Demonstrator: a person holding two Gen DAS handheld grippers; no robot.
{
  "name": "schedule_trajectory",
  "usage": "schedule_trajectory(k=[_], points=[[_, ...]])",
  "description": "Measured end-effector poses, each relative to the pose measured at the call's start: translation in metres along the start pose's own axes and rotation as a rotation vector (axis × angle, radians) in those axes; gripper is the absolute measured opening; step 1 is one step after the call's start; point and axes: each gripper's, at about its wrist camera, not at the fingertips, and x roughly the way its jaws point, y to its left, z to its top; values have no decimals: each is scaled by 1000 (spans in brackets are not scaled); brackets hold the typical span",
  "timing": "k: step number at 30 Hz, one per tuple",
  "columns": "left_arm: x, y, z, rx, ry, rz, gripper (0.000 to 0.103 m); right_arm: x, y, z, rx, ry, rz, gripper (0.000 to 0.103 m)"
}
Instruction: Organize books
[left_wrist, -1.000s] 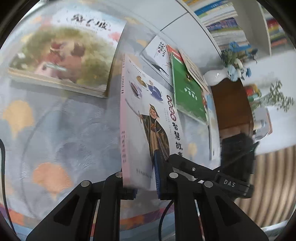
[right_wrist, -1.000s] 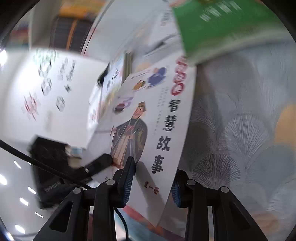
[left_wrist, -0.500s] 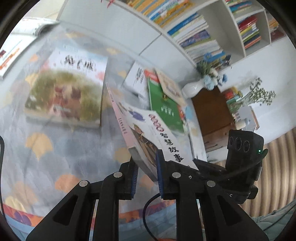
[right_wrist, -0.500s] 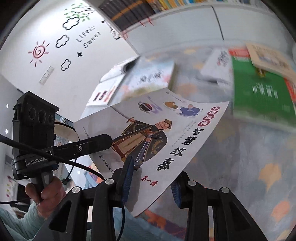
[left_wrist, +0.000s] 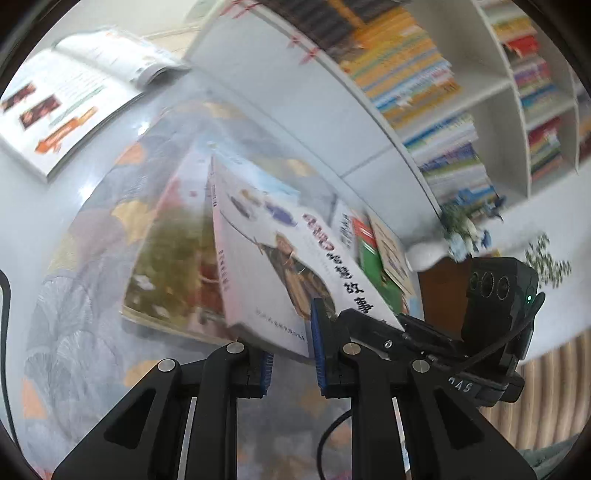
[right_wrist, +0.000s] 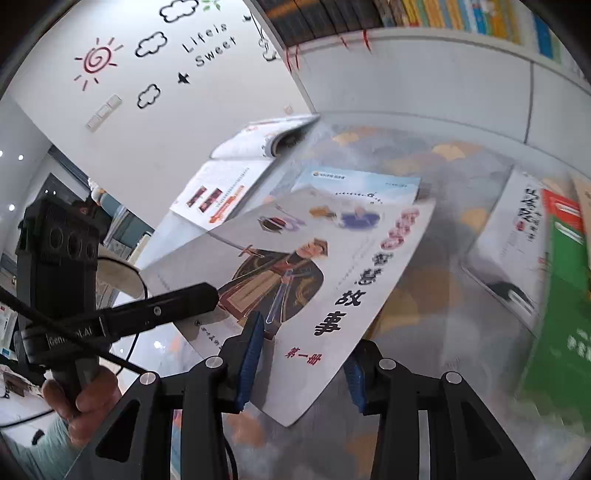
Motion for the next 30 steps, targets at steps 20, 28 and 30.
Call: schedule_trajectory(k=[20, 28, 30], points=[[-6, 81, -1, -227, -39, 151, 15, 78, -2, 9, 29, 139, -101, 51], [-24, 30, -17, -25, -28, 300, 27, 39, -19, -33, 68, 157, -150, 53], [-18, 2, -22, 64, 0, 306, 27, 17, -30, -51, 87, 140, -212, 54]])
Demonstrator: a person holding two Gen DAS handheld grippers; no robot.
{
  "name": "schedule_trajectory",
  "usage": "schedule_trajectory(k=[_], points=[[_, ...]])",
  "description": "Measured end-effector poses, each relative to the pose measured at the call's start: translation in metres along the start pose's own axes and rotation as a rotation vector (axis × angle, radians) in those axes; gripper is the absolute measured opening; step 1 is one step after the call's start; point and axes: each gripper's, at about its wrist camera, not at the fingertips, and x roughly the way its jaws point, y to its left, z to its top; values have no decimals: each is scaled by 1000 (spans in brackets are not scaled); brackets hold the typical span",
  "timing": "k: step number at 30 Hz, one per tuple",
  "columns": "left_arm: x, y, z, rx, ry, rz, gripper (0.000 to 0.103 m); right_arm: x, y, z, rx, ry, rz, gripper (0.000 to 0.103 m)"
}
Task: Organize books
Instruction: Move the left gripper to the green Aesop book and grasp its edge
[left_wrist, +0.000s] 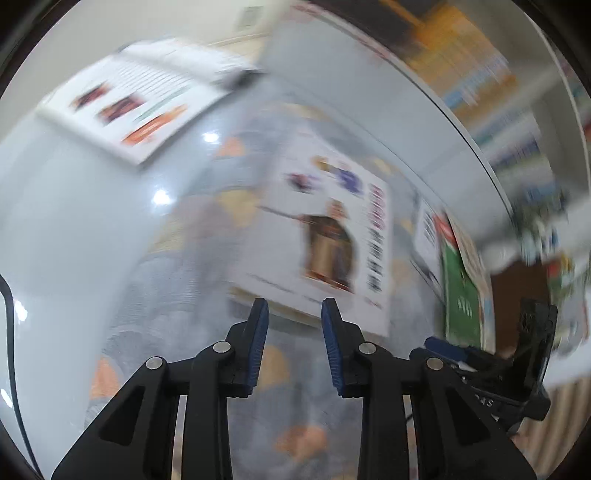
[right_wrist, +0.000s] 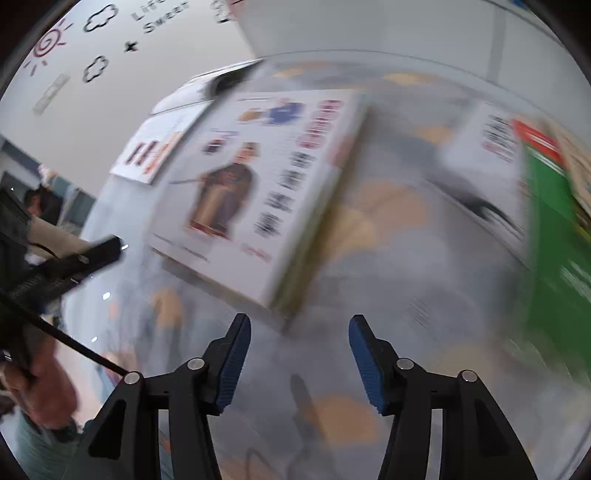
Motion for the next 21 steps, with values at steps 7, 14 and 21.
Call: schedule_trajectory(k=[7, 14, 21], points=[[22, -131, -35, 319, 64, -72, 60, -40, -76, -65, 183, -44, -271, 64], [89, -208, -85, 381, 225, -127, 60, -69, -188, -138, 476, -56, -303, 64], [129, -234, -112, 367, 262, -31, 60, -78, -231, -176, 487, -40, -301, 64]])
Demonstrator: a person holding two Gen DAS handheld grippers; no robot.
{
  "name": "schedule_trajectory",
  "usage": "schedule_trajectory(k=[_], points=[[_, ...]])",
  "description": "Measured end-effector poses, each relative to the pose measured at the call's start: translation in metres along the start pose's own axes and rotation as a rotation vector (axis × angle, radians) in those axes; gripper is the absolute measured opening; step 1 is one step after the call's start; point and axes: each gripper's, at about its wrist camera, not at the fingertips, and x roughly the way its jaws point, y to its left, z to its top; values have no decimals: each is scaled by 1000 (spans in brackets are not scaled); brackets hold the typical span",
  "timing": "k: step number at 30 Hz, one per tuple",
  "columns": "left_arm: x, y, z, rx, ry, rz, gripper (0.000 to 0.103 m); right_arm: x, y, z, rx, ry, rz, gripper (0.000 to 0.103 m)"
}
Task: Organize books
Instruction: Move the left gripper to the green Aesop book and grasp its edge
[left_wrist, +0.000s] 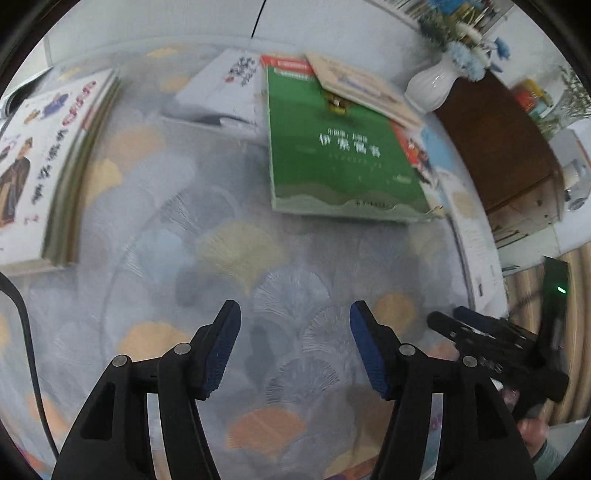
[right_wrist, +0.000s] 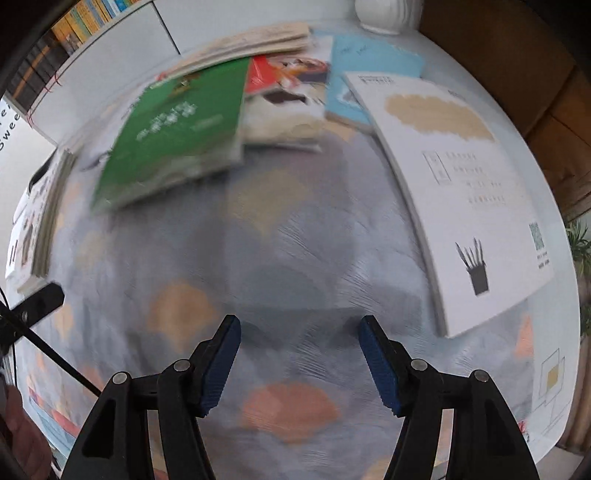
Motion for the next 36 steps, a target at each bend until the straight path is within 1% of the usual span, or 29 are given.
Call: schedule_trajectory(k=[1, 3, 5, 6, 7, 8, 9, 10, 11, 12, 14, 16, 17, 18, 19, 21, 22, 23, 24, 25, 26, 28, 29, 30, 31, 33, 36], points=[[4, -3, -3, -6, 4, 15, 60, -1, -1, -1, -17, -8, -7, 64], [10, -7, -6, -24, 18, 34, 60, -1, -3, -2, -42, -3, -30, 70], [21, -8, -9, -66, 42, 35, 60, 3, -4, -5, -69, 4, -20, 97], [22, -7, -12, -80, 26, 42, 60, 6, -3, -7, -87, 17, -5, 103], [20, -9, -13, -85, 13, 44, 61, 9, -3, -8, -106, 26, -10, 103], [21, -10, -14, -92, 12, 36, 69, 10, 1, -8, -150, 36, -30, 103], [22, -11, -15, -99, 13, 12, 82, 11, 5, -7, -193, 53, -39, 103], [25, -12, -14, -99, 16, -13, 89, 11, 6, -5, -216, 59, -35, 103], [27, -13, -13, -91, 23, -37, 101, 9, 5, -2, -231, 64, -14, 103], [29, -15, -11, -87, 34, -42, 102, 7, 1, 3, -230, 67, 10, 101], [31, -19, -9, -100, 42, -6, 102, -1, -7, 18, -223, 61, 59, 95], [30, -19, -5, -139, 56, 6, 99, -13, -13, 35, -216, 24, 101, 95], [25, -18, -2, -167, 44, -15, 92, -18, -15, 44, -212, 5, 126, 95], [19, -16, 3, -183, 25, -42, 89, -26, -18, 59, -206, -19, 166, 95], [13, -15, 9, -193, 0, -62, 89, -27, -18, 75, -202, -33, 190, 95], [2, -11, 28, -205, -51, -69, 90, -28, -19, 100, -188, -54, 213, 94], [1, -6, 41, -224, -72, -54, 89, -32, -16, 98, -179, -61, 218, 86], [3, -1, 54, -238, -71, -34, 89, -32, -13, 107, -169, -68, 233, 76], [6, 1, 63, -245, -68, -27, 85, -30, -9, 117, -160, -68, 248, 73], [10, 3, 75, -246, -74, -26, 82, -22, 3, 127, -148, -68, 259, 66], [14, 5, 86, -244, -83, -15, 75, -19, 4, 132, -130, -67, 270, 61], [25, 6, 101, -249, -80, 35, 62, -6, 8, 137, -94, -47, 298, 57], [31, 9, 106, -259, -70, 72, 46, 2, 10, 143, -74, -32, 314, 52], [39, 13, 111, -280, -48, 113, 36, 7, 11, 148, -66, -22, 320, 50], [44, 18, 114, -300, -34, 114, 34, 12, 13, 150, -59, -12, 325, 49], [49, 21, 117, -332, -46, 47, 34, 15, 15, 153, -62, -20, 328, 49], [55, 18, 117, -336, -43, -40, 35, 15, 24, 154, -89, -25, 328, 49]])
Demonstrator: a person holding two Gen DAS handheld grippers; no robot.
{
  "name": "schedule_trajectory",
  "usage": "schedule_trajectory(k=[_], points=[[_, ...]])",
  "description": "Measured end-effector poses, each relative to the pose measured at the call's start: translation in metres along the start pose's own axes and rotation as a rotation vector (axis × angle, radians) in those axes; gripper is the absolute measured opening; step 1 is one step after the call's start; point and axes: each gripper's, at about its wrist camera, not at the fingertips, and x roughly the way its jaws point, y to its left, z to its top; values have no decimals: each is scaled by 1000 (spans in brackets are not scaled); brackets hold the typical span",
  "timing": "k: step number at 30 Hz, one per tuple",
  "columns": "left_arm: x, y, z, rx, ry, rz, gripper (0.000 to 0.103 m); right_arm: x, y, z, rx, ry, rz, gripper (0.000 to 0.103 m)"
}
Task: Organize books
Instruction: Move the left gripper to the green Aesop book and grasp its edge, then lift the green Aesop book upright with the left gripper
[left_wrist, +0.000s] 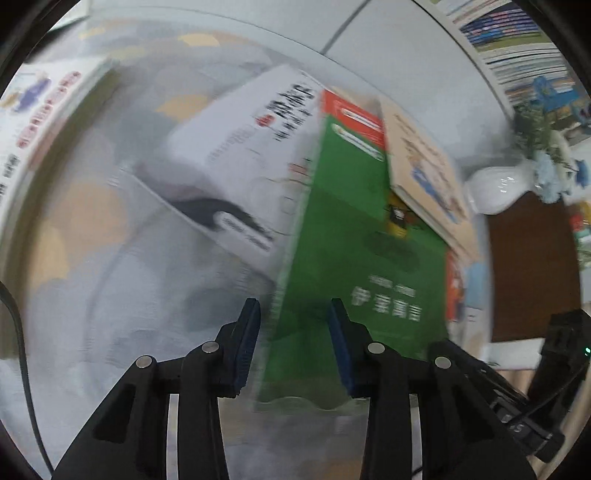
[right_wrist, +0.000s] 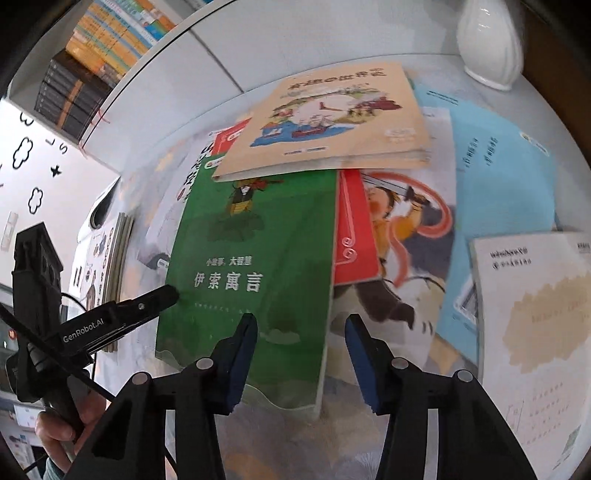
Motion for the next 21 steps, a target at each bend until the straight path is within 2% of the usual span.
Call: schedule_trajectory(k=[3, 5, 10, 13, 18, 21], points=[[-2, -6, -6, 28, -18, -1, 36, 3, 4, 1, -25, 6, -9, 50], [-10, -5, -13, 32, -16, -40, 36, 4, 9, -4, -46, 1, -25, 50], [-29, -2, -48, 91, 16, -70, 36, -8, 7, -24, -69, 32, 2, 50], [-44, 14, -81, 91, 29, -73, 36, -13, 15, -50, -117, 66, 10, 50], [-49, 40, -138, 38, 90, -96, 36, -9, 24, -115, -194, 175, 26, 50], [-52, 51, -159, 0, 100, -118, 35, -8, 20, -140, -187, 209, 27, 49]])
